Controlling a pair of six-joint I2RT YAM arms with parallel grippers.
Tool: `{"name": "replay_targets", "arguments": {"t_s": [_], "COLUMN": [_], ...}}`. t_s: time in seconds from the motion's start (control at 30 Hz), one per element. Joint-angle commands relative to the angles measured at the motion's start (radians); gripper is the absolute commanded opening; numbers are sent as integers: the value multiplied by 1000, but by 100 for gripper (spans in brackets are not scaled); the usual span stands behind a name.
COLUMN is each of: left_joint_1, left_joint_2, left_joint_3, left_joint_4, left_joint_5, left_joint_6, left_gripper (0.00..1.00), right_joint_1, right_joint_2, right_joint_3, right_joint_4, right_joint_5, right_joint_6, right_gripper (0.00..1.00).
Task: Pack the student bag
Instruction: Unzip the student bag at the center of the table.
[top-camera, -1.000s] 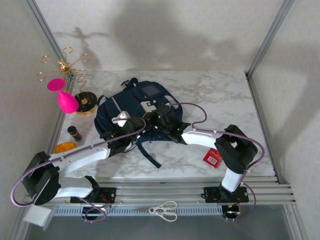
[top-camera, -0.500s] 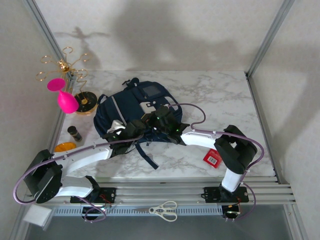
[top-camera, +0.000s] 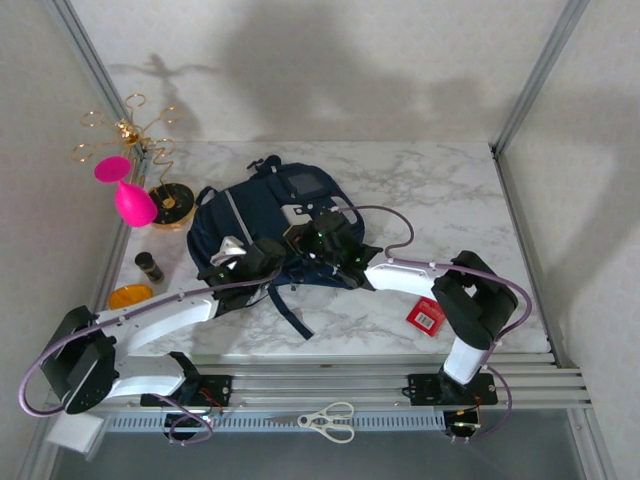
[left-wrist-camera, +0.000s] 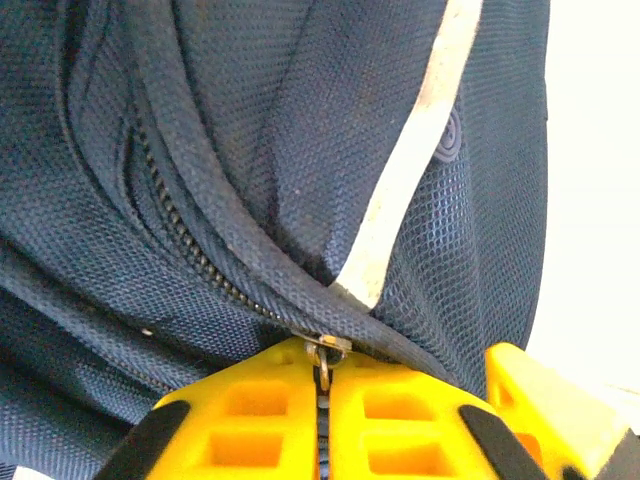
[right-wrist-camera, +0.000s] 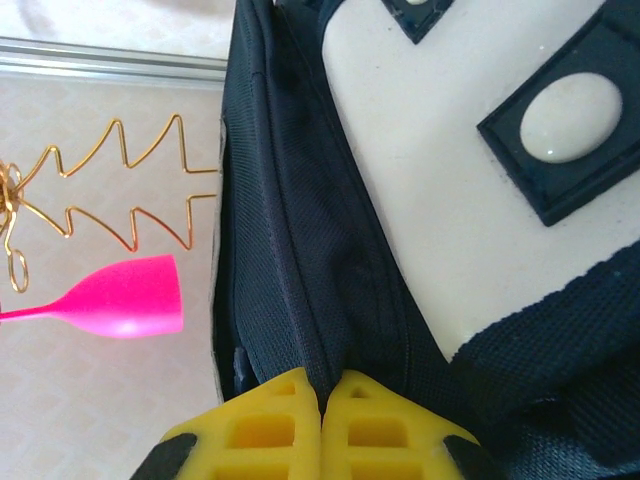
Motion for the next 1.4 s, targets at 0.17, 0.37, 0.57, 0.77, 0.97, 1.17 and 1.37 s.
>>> {"name": "replay_targets", "arguments": {"t_s": [0.17,0.37,0.57,0.77,0.97,1.17,1.37], "left_joint_1": [57,82,137,163,161,151,142], "left_joint_2": [-109,-172,-167,-119,-26,-4,3], "left_joint_3": [-40,-12,28,74,105,60,41], "left_joint_4": [-77,-116,-214,-236,-184,-10,44], "left_joint_5": [29,143,265,376,431,548,559], "left_joint_6": [259,453,632,835,971,975,980], "left_gripper": [0,0,0,0,0,0,0], "right_joint_1": [-98,-159,-268,-368,-372,-296,-207], "right_joint_2": [-112,-127,-140,-106,-99,-164,-211], "right_joint_3": [-22,-23,-24,32,79,18,-118], "right_joint_4": [35,-3,-40,-107,-184,-268,-116], "right_joint_5": [-48,-109,-215,-325,-323,-290,-284], "right_joint_6": [-47,-117,-204,-272,-327,-305,-86], "right_gripper": [0,0,0,0,1,42,53]}}
